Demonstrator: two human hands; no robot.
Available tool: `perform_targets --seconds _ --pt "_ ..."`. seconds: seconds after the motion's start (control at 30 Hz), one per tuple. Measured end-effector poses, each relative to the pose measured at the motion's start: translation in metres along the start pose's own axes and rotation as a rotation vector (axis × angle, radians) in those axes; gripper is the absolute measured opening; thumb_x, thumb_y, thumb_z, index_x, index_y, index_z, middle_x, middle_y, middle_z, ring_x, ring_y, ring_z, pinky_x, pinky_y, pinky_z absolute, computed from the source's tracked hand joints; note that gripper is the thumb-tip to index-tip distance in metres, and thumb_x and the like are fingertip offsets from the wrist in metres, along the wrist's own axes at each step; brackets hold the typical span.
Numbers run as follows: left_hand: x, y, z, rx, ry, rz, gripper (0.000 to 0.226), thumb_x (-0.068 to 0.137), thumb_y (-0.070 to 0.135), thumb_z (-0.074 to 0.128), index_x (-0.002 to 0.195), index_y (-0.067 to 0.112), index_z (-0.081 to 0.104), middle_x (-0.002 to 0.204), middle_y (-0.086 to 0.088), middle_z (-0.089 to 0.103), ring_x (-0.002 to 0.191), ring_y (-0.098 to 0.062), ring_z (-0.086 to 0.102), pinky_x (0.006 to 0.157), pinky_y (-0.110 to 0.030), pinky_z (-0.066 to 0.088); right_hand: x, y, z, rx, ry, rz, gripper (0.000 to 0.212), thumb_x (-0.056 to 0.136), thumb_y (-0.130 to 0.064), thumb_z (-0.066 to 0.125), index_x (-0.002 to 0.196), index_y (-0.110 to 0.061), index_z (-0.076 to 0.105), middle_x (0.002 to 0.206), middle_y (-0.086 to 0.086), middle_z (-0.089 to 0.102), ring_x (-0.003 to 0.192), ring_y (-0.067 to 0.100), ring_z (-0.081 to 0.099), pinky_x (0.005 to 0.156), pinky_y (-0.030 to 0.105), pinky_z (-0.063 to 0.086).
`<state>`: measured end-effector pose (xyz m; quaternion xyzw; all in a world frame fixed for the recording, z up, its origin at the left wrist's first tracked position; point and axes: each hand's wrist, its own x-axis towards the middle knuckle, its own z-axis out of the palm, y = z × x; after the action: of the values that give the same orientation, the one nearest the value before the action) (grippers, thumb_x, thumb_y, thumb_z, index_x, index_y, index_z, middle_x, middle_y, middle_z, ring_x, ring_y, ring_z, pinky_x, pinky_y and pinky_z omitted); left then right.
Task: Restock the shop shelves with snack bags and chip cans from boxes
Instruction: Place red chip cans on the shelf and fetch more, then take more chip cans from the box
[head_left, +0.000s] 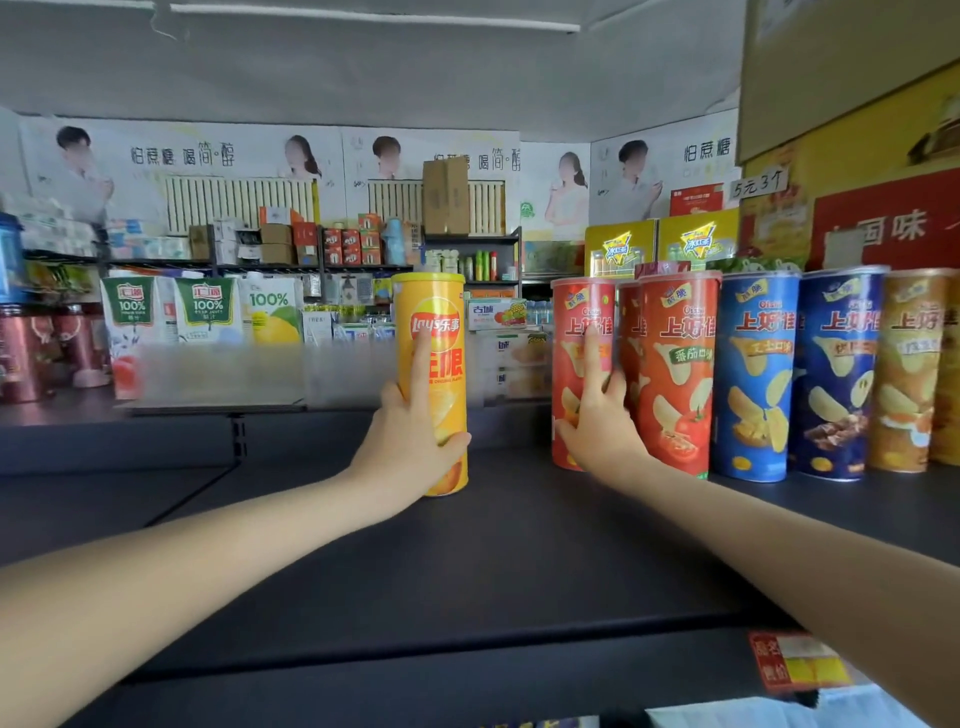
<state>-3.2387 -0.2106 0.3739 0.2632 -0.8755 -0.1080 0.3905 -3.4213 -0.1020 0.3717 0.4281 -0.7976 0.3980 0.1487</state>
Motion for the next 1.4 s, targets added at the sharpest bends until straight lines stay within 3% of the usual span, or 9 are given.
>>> perform_targets --seconds 0.2,0.37,0.57,0.9,1.03,1.13,1.2,1.3,1.4 --pt "0.014 -0.005 0.006 -0.075 -0.065 0.016 0.107 0.091 0.038 0.065 0.128 0.059 -0.033 0.115 -0.007 0.034 0.106 -0.040 0.056 0.086 -0.040 0.044 0.006 0.006 0.001 0.027 -0.013 0.007 0.066 0.093 -0.013 0.055 0.146 0.005 0.021 0.150 0.026 0.017 0.135 0.044 0.028 0.107 0.047 0.031" --pt "0.028 -0.009 0.017 -0.112 -0.079 0.016 0.108 0.091 0.033 0.066 0.123 0.061 -0.034 0.127 -0.015 0.035 0.112 -0.039 0.054 0.093 -0.043 0.043 0.001 0.006 0.005 -0.091 0.060 -0.081 0.093 0.096 -0.018 0.054 0.149 -0.022 -0.022 0.153 0.025 0.008 0.139 0.040 0.025 0.112 0.045 0.028" --pt "0.035 -0.012 0.021 -0.113 -0.085 0.007 0.108 0.091 0.033 0.066 0.127 0.057 -0.033 0.128 -0.017 0.035 0.111 -0.039 0.054 0.093 -0.042 0.043 0.005 0.010 0.009 -0.004 0.086 -0.065 0.098 0.094 -0.016 0.058 0.148 -0.034 -0.023 0.152 0.020 0.013 0.134 0.042 0.034 0.113 0.049 0.030" --pt "0.027 -0.010 0.022 -0.125 -0.067 -0.018 0.109 0.092 0.029 0.065 0.125 0.060 -0.035 0.141 -0.013 0.028 0.124 -0.035 0.047 0.100 -0.045 0.042 -0.003 0.003 0.001 -0.023 0.056 -0.017 0.102 0.092 -0.017 0.061 0.148 -0.035 -0.023 0.157 0.014 0.006 0.139 0.043 0.027 0.111 0.052 0.028" --pt "0.016 0.003 0.010 -0.105 0.035 -0.104 0.110 0.091 0.015 0.063 0.137 0.049 -0.031 0.139 -0.014 0.027 0.128 -0.034 0.037 0.100 -0.040 0.036 -0.011 -0.010 -0.010 0.003 0.050 0.017 0.097 0.091 -0.013 0.060 0.151 -0.031 -0.015 0.154 0.012 0.010 0.137 0.042 0.025 0.107 0.051 0.032" --pt "0.000 0.023 -0.007 -0.124 0.029 -0.209 0.103 0.089 0.018 0.065 0.151 0.040 -0.014 0.137 -0.013 0.031 0.130 -0.032 0.031 0.105 -0.042 0.033 -0.024 -0.026 -0.020 0.081 -0.001 0.050 0.097 0.084 -0.009 0.063 0.153 -0.023 -0.004 0.148 0.017 0.020 0.132 0.042 0.028 0.107 0.046 0.030" --pt "-0.020 0.038 -0.020 -0.165 -0.014 -0.235 0.093 0.088 0.023 0.068 0.152 0.040 0.002 0.135 -0.013 0.039 0.126 -0.032 0.041 0.104 -0.044 0.040 -0.040 -0.040 -0.029 0.186 -0.038 0.054 0.092 0.081 -0.008 0.065 0.152 -0.020 0.007 0.146 0.020 0.023 0.129 0.042 0.033 0.103 0.039 0.033" --pt "-0.066 0.062 -0.038 -0.290 -0.057 -0.267 0.068 0.090 0.027 0.066 0.146 0.039 0.030 0.123 -0.003 0.054 0.110 -0.022 0.056 0.089 -0.032 0.048 -0.073 -0.062 -0.047 0.396 -0.105 0.020 0.069 0.083 -0.010 0.065 0.144 -0.015 0.033 0.140 0.014 0.041 0.124 0.030 0.045 0.097 0.031 0.041" --pt "-0.128 0.087 -0.058 -0.632 0.011 -0.377 0.036 0.091 0.019 0.062 0.118 0.041 0.053 0.102 0.004 0.063 0.101 -0.019 0.063 0.093 -0.038 0.053 -0.124 -0.082 -0.061 0.773 -0.134 0.013 0.035 0.086 -0.011 0.065 0.119 -0.017 0.057 0.114 0.001 0.059 0.110 0.020 0.057 0.097 0.043 0.049"
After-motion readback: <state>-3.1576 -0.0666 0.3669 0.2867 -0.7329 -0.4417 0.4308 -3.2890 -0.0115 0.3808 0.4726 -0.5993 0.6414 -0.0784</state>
